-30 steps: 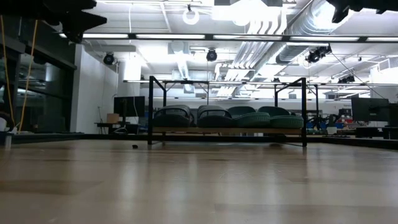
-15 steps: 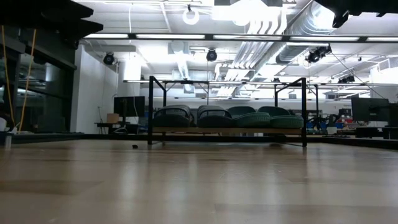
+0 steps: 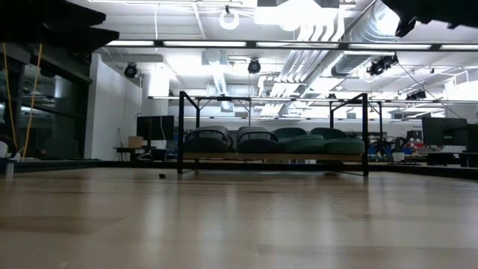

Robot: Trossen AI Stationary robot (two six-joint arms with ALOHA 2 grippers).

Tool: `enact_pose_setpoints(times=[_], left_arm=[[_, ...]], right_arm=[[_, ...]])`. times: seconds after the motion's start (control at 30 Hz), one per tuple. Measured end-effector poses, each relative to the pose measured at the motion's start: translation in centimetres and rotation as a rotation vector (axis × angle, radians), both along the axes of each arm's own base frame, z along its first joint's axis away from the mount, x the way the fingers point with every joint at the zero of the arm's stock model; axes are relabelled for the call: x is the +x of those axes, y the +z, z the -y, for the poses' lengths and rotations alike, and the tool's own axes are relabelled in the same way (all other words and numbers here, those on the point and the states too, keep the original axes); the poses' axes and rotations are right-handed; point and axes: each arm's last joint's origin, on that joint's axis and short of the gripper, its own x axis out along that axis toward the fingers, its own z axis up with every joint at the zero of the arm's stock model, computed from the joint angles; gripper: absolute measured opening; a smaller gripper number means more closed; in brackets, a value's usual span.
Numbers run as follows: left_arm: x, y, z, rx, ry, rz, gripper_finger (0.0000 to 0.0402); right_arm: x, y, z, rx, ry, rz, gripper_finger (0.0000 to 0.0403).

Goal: Pick and place slides into the shelf
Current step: Return to Home Position

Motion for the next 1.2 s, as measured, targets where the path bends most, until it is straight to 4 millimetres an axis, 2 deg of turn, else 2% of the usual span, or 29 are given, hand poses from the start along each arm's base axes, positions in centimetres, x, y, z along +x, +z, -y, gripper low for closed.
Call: enact_pose_setpoints(times=[0.17,0.37,0.83,0.93,1.2], left_arm=[[0.0,0.3,0.0,-0.002,-0.009,0.029,0.0225],[0.4,0.0,0.1,0.004,-0.036,0.122,0.0225],[0.8,-1.3,0.1,0.003,-0.034,0.116,0.0225],[0.8,-1.3,0.1,0.003,-0.038,0.118,0.0225],[1.3,-3.0,0.1,0.004,-0.037,0.123,0.0225]], right_arm=[[0.3,-2.2,0.0,-0.023,-0.026,0.128,0.0014],[0.5,-3.8,0.1,-0.031,-0.049,0.148,0.0014],[0.7,-4.1,-0.1,-0.045,0.031,0.129,0.0014],[0.7,-5.0,-0.2,-0.051,0.042,0.149,0.0014],[0.7,-5.4,-0.1,-0.048,0.033,0.138,0.0014]])
